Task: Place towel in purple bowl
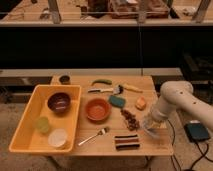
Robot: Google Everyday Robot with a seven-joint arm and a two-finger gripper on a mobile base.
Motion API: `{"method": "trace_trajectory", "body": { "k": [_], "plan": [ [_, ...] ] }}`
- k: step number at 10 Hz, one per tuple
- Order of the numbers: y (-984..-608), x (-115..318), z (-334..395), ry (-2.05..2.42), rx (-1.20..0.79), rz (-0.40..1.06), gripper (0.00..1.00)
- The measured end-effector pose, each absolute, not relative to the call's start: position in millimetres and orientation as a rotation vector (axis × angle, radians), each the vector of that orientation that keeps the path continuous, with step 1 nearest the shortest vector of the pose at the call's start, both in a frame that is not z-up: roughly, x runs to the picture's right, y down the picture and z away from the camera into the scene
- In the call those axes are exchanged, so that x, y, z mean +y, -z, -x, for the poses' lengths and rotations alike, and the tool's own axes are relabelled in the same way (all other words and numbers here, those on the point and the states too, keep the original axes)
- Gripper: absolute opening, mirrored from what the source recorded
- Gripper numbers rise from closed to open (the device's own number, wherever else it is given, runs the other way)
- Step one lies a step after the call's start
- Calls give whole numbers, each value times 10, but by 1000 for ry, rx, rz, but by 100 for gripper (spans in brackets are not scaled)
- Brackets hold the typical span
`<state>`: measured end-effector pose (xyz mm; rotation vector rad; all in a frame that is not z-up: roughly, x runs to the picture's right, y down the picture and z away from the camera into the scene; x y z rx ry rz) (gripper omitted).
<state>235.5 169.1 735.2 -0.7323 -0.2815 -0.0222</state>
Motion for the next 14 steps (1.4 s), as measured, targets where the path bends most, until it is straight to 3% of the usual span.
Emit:
{"method": "trace_trajectory", "body": {
  "k": [4,12,14],
  "plan": [
    [-7268,1201,-2119,29,-312,628,3],
    [-7446,580,-260,125,-510,520,3],
    [-7454,565,-226,124,-513,518,3]
  ]
}}
